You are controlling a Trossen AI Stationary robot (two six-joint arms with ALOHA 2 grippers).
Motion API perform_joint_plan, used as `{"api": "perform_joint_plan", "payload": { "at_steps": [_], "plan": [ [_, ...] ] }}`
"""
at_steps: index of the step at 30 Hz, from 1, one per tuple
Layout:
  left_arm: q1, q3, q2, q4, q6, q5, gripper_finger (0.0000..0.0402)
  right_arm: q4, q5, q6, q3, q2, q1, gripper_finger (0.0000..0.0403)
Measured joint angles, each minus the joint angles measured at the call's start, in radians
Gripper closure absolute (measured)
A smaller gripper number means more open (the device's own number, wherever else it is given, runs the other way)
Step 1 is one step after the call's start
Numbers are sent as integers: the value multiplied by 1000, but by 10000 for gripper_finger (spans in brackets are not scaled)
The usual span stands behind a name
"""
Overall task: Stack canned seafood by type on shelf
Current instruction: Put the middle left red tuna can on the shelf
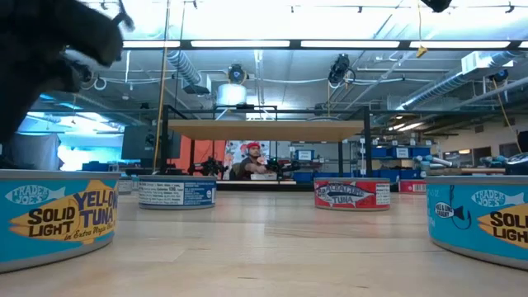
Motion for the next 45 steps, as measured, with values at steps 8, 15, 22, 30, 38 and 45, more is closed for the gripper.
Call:
{"api": "perform_joint_plan", "payload": {
  "at_steps": [8,15,22,30,38,45],
  "plan": [
    [-43,-76,0,102,30,-64,244,111,0,5,0,73,0,396],
    [-62,-113,13,139,66,-110,257,121,11,45,0,72,-6,396],
    [-68,-121,42,151,190,-129,257,125,29,39,0,71,-13,396],
    [-67,-122,46,175,271,-138,302,125,80,-12,0,71,-13,396],
    [-66,-104,50,204,334,-108,391,150,97,-58,0,71,-13,396],
    [-65,-63,53,210,373,-56,399,171,98,-79,0,71,-13,396]
  ]
}}
